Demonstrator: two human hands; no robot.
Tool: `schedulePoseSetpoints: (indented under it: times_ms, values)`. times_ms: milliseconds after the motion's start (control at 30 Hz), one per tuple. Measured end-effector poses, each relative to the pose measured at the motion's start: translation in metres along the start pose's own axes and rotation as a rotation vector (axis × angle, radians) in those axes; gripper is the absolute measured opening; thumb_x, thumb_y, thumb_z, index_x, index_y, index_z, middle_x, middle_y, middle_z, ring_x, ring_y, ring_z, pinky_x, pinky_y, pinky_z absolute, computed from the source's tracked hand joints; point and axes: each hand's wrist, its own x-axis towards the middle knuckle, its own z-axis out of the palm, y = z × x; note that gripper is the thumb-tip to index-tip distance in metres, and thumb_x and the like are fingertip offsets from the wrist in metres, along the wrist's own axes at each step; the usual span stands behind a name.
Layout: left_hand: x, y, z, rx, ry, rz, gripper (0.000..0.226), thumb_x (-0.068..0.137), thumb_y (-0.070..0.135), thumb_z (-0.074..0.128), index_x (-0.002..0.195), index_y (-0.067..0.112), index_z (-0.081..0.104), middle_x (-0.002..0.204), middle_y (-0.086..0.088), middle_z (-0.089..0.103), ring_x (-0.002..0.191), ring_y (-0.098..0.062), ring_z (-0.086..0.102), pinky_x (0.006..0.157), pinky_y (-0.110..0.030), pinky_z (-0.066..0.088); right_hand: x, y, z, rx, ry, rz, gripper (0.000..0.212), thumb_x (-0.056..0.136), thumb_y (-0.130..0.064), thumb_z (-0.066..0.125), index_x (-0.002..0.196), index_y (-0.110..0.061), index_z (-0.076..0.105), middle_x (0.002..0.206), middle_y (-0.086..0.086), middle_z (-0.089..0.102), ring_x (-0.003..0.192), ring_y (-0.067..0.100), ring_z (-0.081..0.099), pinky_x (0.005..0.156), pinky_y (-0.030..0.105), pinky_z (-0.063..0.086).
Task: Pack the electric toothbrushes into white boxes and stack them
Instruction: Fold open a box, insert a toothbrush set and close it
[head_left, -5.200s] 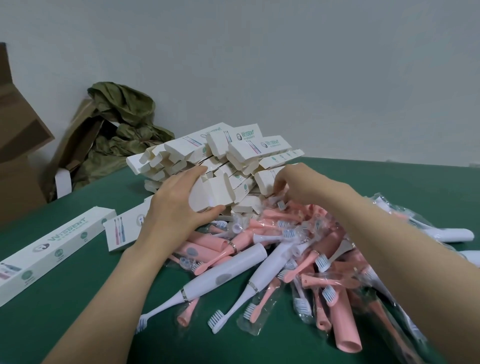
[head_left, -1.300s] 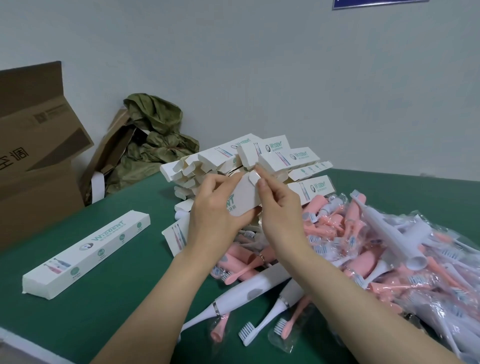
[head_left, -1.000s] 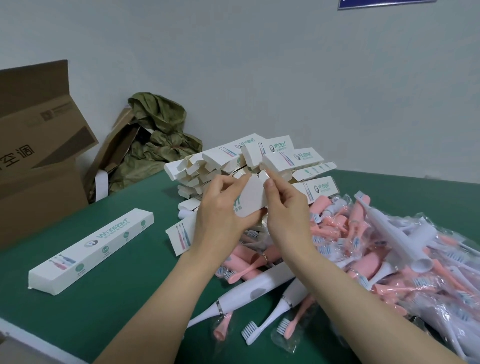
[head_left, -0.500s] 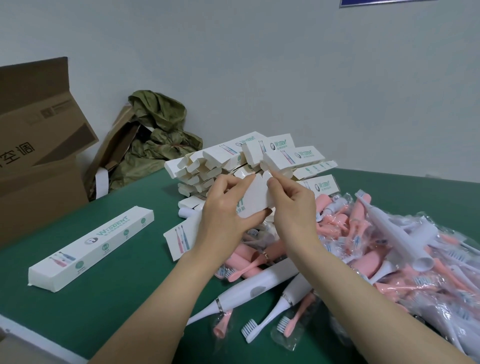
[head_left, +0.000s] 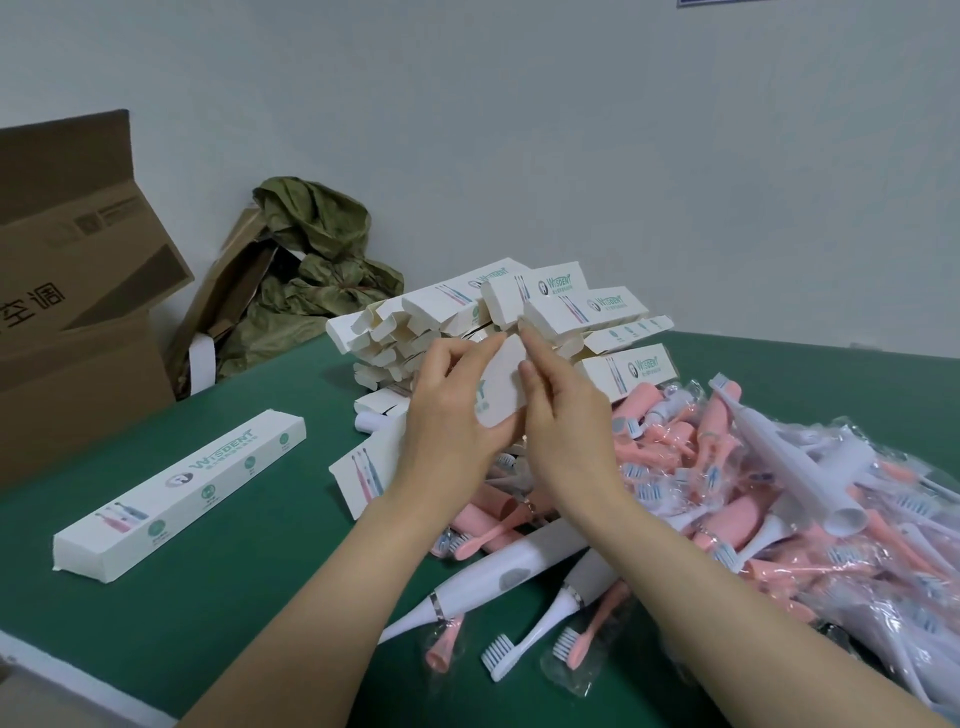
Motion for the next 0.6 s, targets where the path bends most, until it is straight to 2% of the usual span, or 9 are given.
schedulePoseSetpoints:
  times_ms: [100, 233, 300, 367, 400, 467, 500, 533, 600]
  values:
    - [-0.001, 0.003, 0.006, 0.215, -0.192, -0.019, 0.067, 0.073, 0.024, 0.070, 0.136, 0.019, 0.047, 0.117, -0.001, 0.050, 0.108, -0.018, 0.042, 0.089, -0.035, 0.040, 0.007, 0.003, -0.009, 0.012, 0.118, 0.146, 0.033, 0.099, -0.011, 0.043, 0.126, -0.014, 0.060, 0.108, -0.014, 0.062, 0.090, -0.007, 0.051, 0.079, -0.001, 0.035]
    - [0.016, 0.004, -0.011, 0.292, -0.151, 0.013, 0.069, 0.075, 0.027, 0.077, 0.138, 0.023, 0.048, 0.116, -0.002, 0.055, 0.106, -0.021, 0.049, 0.084, -0.035, 0.042, 0.020, 0.004, -0.023, 0.208, 0.146, 0.351, 0.029, 0.101, -0.025, 0.037, 0.095, -0.022, 0.065, 0.096, -0.005, 0.067, 0.092, 0.010, 0.060, 0.087, 0.030, 0.046]
    - [0.035, -0.008, -0.035, 0.395, -0.122, -0.033, 0.068, 0.075, 0.031, 0.075, 0.138, 0.024, 0.048, 0.114, -0.003, 0.055, 0.104, -0.022, 0.049, 0.078, -0.033, 0.037, 0.025, 0.004, -0.027, 0.283, 0.044, 0.436, 0.025, 0.098, -0.019, 0.041, 0.087, -0.020, 0.064, 0.096, 0.003, 0.069, 0.091, 0.016, 0.064, 0.085, 0.033, 0.050]
    - [0.054, -0.029, -0.064, 0.586, -0.226, -0.159, 0.064, 0.071, 0.035, 0.077, 0.130, 0.025, 0.054, 0.113, -0.005, 0.055, 0.103, -0.026, 0.051, 0.072, -0.032, 0.034, 0.024, 0.007, -0.026, 0.103, -0.184, 0.465, 0.021, 0.093, -0.015, 0.051, 0.079, -0.015, 0.067, 0.085, 0.006, 0.070, 0.083, 0.021, 0.065, 0.082, 0.038, 0.052]
    - [0.060, -0.041, -0.078, 0.699, -0.308, -0.238, 0.059, 0.069, 0.036, 0.079, 0.123, 0.025, 0.057, 0.112, -0.006, 0.056, 0.102, -0.028, 0.053, 0.070, -0.031, 0.035, 0.021, 0.010, -0.025, -0.048, -0.309, 0.450, 0.020, 0.090, -0.015, 0.054, 0.076, -0.012, 0.068, 0.080, 0.006, 0.070, 0.079, 0.021, 0.064, 0.080, 0.036, 0.051]
    - [0.065, -0.064, -0.103, 0.857, -0.471, -0.406, 0.048, 0.068, 0.034, 0.081, 0.109, 0.020, 0.059, 0.110, -0.004, 0.058, 0.097, -0.026, 0.055, 0.066, -0.030, 0.038, 0.016, 0.016, -0.024, -0.341, -0.477, 0.348, 0.021, 0.088, -0.014, 0.055, 0.075, -0.008, 0.069, 0.073, 0.004, 0.068, 0.070, 0.015, 0.060, 0.065, 0.017, 0.045]
    - [0.064, -0.075, -0.113, 0.878, -0.543, -0.495, 0.047, 0.068, 0.033, 0.081, 0.106, 0.017, 0.059, 0.108, -0.003, 0.060, 0.093, -0.024, 0.056, 0.063, -0.029, 0.039, 0.014, 0.018, -0.024, -0.437, -0.505, 0.278, 0.020, 0.089, -0.015, 0.055, 0.077, -0.010, 0.070, 0.069, 0.001, 0.065, 0.064, 0.009, 0.055, 0.055, 0.008, 0.037]
    - [0.062, -0.086, -0.121, 0.863, -0.606, -0.586, 0.047, 0.068, 0.032, 0.082, 0.104, 0.014, 0.059, 0.105, -0.004, 0.061, 0.090, -0.023, 0.056, 0.062, -0.029, 0.041, 0.013, 0.018, -0.024, -0.496, -0.507, 0.224, 0.019, 0.090, -0.015, 0.054, 0.081, -0.012, 0.071, 0.068, -0.002, 0.062, 0.060, 0.003, 0.050, 0.050, 0.008, 0.035]
    - [0.054, -0.103, -0.134, 0.809, -0.691, -0.723, 0.050, 0.068, 0.033, 0.083, 0.105, 0.009, 0.061, 0.096, -0.004, 0.063, 0.085, -0.022, 0.058, 0.065, -0.030, 0.043, 0.013, 0.017, -0.024, -0.541, -0.493, 0.169, 0.020, 0.091, -0.016, 0.052, 0.088, -0.014, 0.072, 0.070, -0.004, 0.060, 0.059, -0.002, 0.045, 0.049, 0.005, 0.034]
